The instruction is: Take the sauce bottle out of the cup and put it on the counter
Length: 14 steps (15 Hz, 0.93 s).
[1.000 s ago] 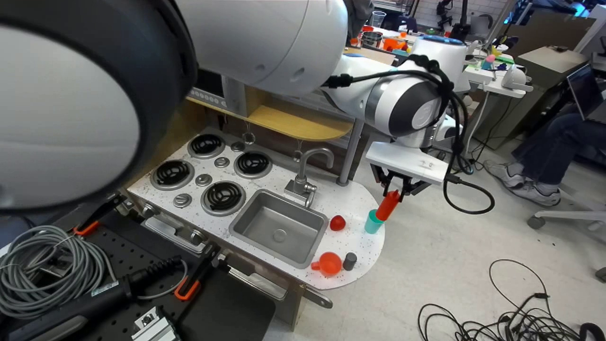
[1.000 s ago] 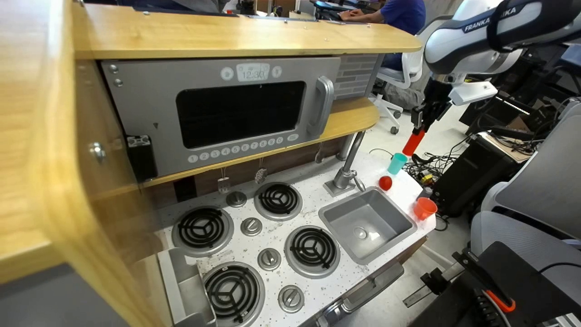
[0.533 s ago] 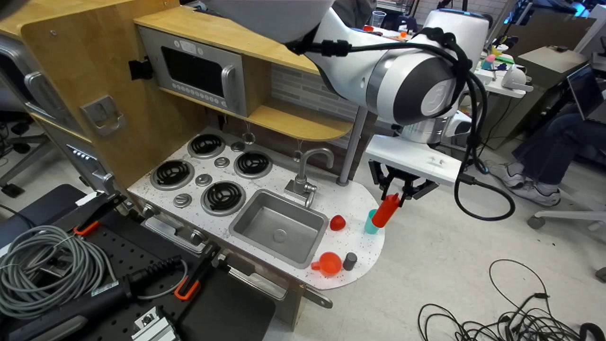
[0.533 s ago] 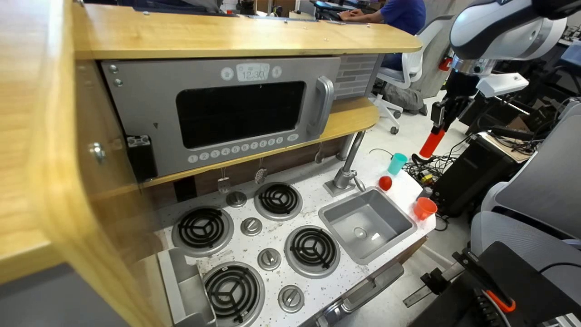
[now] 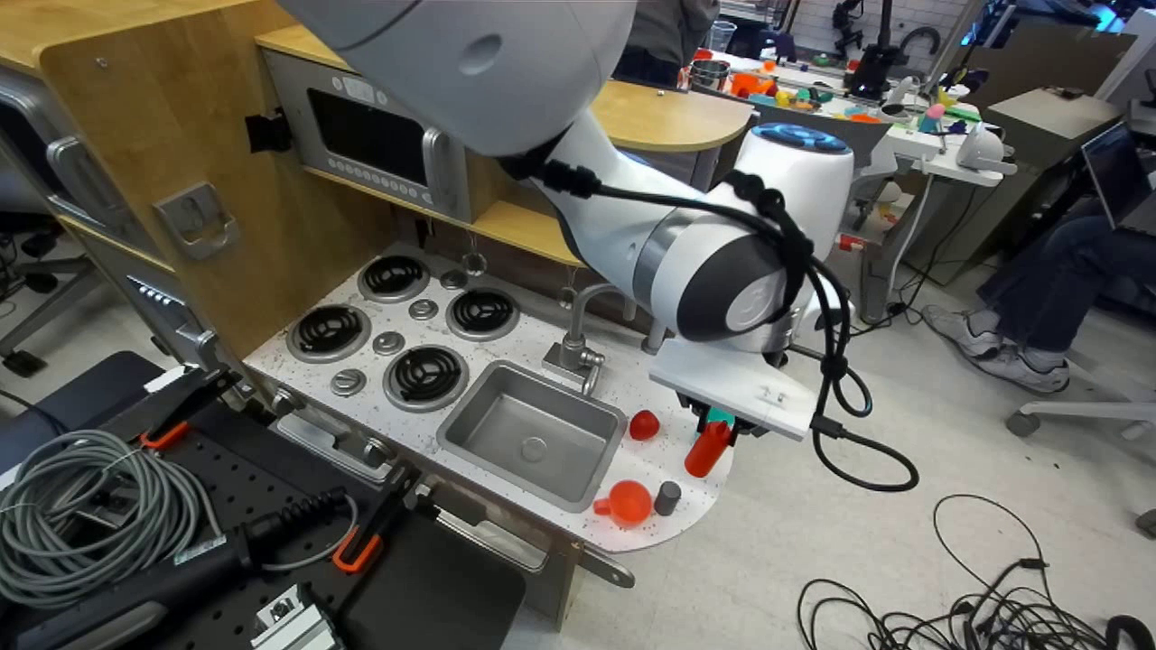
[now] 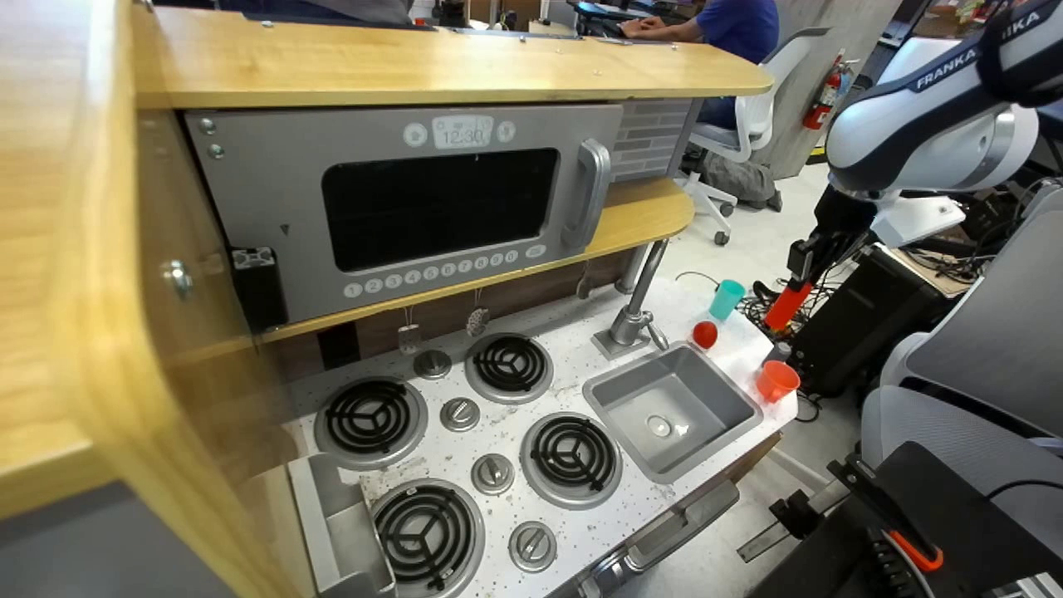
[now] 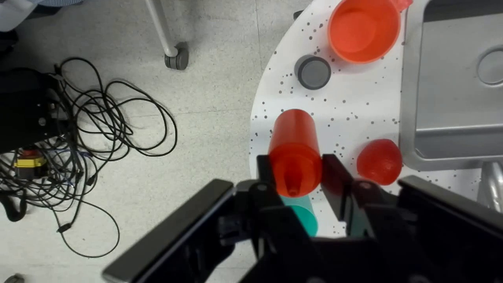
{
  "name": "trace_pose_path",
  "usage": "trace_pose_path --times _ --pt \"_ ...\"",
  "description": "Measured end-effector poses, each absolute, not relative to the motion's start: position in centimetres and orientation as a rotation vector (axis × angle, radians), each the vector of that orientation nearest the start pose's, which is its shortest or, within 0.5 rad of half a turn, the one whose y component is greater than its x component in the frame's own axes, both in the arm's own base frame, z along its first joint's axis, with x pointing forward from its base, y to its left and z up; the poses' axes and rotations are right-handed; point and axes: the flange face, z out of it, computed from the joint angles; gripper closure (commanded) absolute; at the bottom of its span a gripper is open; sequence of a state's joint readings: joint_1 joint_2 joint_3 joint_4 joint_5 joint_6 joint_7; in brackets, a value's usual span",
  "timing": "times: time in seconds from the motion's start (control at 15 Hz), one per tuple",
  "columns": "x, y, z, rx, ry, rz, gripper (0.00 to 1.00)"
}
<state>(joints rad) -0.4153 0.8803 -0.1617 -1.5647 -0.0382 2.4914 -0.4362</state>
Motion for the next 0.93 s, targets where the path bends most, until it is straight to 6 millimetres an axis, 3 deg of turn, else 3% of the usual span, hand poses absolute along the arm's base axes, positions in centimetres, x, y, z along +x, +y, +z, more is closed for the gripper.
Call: trace_pose_path --times 0.4,0.93 --pt "58.2 -34.9 9.4 -3.331 -0.020 -0.013 0.90" --pt "59.1 -32.3 7.9 -3.340 -0.109 -0.027 0.90"
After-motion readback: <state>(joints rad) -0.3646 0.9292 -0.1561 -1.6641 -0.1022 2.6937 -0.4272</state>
